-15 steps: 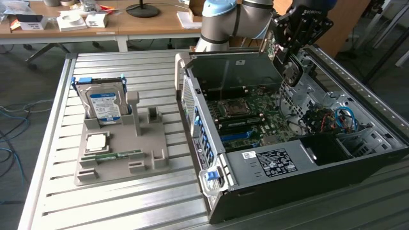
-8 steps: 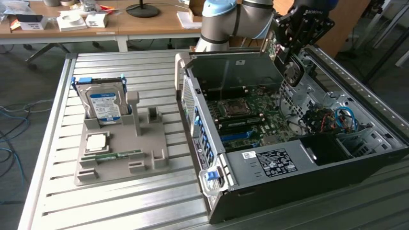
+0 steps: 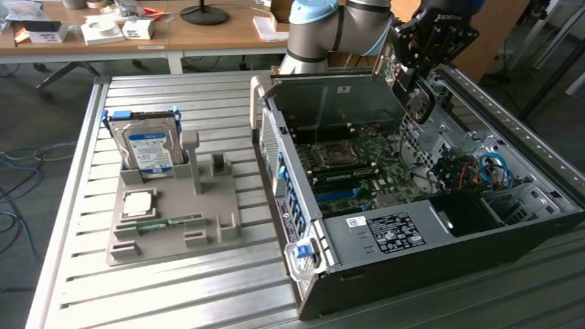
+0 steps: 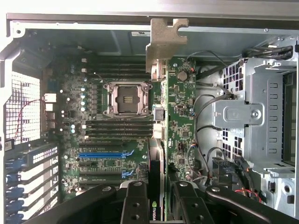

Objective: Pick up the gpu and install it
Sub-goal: 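Insert the gpu into the slot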

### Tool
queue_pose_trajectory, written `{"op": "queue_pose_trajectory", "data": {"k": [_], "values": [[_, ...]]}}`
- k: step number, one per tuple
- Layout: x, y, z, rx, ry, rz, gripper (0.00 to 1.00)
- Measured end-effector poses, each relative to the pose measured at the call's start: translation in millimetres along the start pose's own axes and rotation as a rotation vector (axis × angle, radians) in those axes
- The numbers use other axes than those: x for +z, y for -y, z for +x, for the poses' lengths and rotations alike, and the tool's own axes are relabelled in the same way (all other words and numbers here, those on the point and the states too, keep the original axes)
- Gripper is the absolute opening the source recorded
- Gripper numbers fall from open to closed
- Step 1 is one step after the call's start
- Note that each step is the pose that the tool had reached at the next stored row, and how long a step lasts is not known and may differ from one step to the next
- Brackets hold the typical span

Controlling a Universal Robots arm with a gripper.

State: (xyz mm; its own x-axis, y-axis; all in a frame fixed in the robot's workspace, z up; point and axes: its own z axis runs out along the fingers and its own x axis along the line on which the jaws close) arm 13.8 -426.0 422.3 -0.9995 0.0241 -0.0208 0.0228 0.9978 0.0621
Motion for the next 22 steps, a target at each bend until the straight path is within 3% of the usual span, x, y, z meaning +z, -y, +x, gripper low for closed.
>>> {"op": "queue_pose_trajectory", "data": {"k": [11, 22], "values": [[0.0, 0.0, 0.0, -0.018, -0.0011, -0.0003, 0.26], [0.3, 0.0, 0.0, -0.179, -0.0111, -0.0036, 0.26]]}}
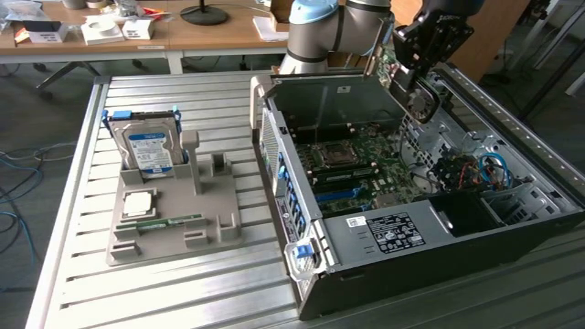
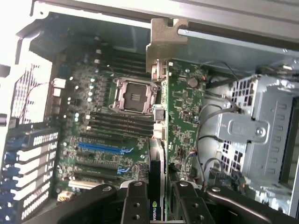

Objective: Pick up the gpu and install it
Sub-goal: 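Insert the gpu into the slot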

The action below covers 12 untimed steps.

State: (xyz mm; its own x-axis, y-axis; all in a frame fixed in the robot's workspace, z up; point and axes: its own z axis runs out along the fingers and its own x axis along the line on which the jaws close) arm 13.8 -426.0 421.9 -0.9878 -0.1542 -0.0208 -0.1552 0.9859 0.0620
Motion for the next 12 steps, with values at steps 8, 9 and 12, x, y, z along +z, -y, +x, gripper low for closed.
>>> {"op": "queue_pose_trajectory", "data": {"k": [8, 9, 12], "values": [[0.4, 0.0, 0.0, -0.142, -0.0088, -0.003, 0.26], [0.4, 0.0, 0.0, -0.16, -0.0099, -0.0034, 0.26], [0.6, 0.0, 0.0, -0.214, -0.0133, -0.0046, 0.26]]}}
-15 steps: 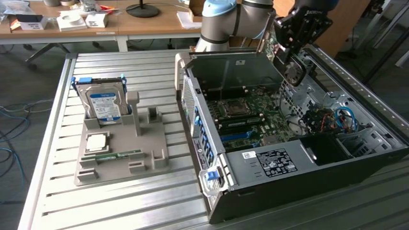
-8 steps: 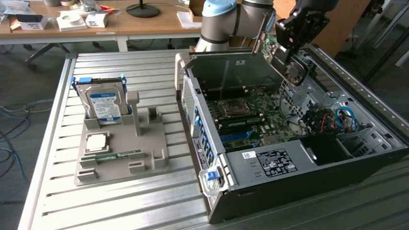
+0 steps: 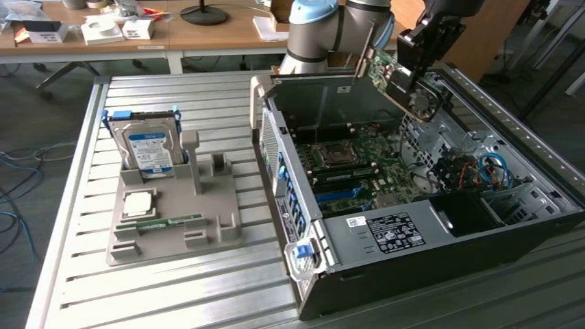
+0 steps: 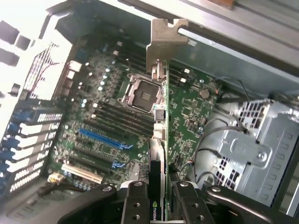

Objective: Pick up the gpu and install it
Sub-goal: 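Insert the gpu into the slot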

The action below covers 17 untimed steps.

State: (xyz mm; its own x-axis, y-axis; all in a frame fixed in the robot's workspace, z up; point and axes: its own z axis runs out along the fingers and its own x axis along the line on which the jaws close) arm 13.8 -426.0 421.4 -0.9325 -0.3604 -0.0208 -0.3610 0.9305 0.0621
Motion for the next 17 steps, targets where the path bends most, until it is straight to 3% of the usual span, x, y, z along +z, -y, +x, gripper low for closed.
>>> {"op": "queue_pose_trajectory", "data": {"k": [17], "values": [[0.9, 0.1, 0.0, -0.309, -0.0192, -0.0064, 0.26]]}}
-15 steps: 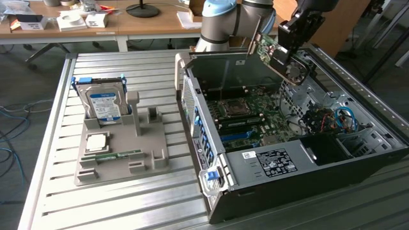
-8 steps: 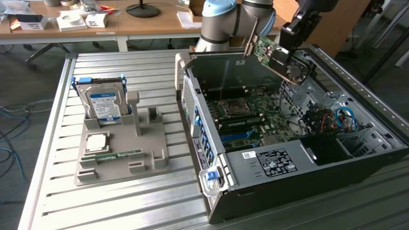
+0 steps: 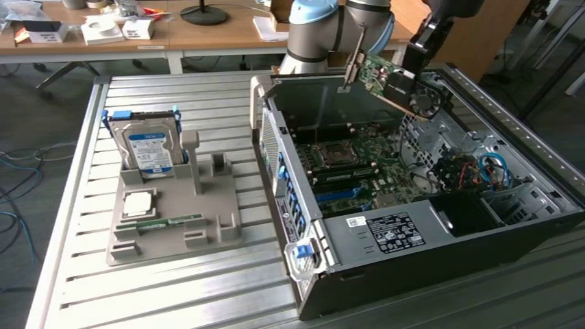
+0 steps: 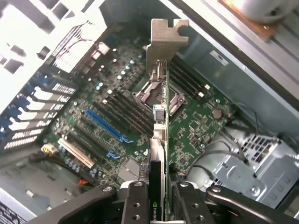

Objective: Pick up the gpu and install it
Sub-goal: 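Insert the gpu into the slot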

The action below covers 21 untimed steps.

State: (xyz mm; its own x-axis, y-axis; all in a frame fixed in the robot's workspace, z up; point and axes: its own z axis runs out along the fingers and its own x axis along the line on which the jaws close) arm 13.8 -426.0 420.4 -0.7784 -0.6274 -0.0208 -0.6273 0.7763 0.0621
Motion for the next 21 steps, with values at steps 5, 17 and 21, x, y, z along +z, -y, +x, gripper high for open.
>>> {"op": "queue_pose_trajectory", "data": {"k": [5, 17, 21], "values": [[0.4, 0.0, 0.0, -0.091, -0.0056, -0.0019, 0.26], [1.2, 0.1, 0.0, -0.309, -0.0192, -0.0065, 0.26], [1.6, 0.1, 0.0, -0.381, -0.0237, -0.008, 0.26]]}}
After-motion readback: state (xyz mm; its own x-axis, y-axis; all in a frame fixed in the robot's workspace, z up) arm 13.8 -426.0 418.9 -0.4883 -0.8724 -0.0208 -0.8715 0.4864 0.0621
